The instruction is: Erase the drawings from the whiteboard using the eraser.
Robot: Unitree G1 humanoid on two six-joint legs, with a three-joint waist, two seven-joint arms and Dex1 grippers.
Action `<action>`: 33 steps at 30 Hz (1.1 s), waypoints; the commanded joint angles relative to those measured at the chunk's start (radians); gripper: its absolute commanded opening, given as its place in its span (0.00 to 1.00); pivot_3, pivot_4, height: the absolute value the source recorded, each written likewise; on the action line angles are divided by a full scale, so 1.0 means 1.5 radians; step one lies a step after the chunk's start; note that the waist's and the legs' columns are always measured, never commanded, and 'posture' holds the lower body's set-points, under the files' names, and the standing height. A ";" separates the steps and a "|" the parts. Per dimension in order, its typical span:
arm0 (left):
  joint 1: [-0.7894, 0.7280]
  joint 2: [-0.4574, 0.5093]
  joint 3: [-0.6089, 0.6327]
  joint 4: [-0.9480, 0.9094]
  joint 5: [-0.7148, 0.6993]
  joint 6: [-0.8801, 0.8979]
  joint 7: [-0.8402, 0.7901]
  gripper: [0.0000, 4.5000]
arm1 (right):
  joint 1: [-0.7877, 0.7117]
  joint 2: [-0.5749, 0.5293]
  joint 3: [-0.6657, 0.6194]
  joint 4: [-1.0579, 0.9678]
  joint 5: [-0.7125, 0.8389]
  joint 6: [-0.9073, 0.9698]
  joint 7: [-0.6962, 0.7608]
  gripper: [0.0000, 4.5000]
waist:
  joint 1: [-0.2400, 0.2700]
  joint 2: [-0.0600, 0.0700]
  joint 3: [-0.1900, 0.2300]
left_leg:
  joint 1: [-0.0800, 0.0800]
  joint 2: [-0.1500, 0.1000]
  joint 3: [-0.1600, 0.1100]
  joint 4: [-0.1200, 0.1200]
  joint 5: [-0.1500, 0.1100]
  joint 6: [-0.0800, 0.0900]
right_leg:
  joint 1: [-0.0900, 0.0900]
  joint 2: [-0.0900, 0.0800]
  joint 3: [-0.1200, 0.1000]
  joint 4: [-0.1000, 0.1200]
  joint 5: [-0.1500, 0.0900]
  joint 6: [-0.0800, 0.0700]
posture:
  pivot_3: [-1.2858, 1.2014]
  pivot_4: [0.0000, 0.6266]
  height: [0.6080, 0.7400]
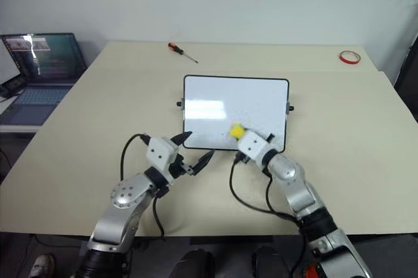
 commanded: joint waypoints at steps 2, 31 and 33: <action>-0.004 0.003 0.004 -0.017 0.000 -0.012 -0.002 1.00 | -0.008 0.004 -0.019 0.013 -0.004 -0.005 -0.024 0.26 | 0.002 0.000 0.000 | 0.000 0.000 0.000 0.000 0.000 0.000 | 0.000 0.000 0.000 0.000 0.000 0.000 | 0.52 0.24 1.00; -0.001 -0.001 0.005 -0.016 0.005 -0.017 0.007 1.00 | -0.080 0.058 0.018 0.086 -0.012 -0.049 -0.030 0.26 | 0.000 0.000 0.000 | -0.001 0.000 0.000 -0.001 0.000 0.000 | -0.001 0.000 0.000 -0.001 0.000 0.000 | 0.52 0.24 1.00; 0.000 0.000 0.006 -0.016 0.005 -0.018 0.007 1.00 | -0.078 0.057 0.025 0.089 -0.013 -0.053 -0.020 0.26 | 0.000 0.000 0.000 | -0.001 0.000 0.000 -0.001 0.000 0.000 | -0.001 0.000 0.000 -0.002 0.000 0.000 | 0.52 0.24 1.00</action>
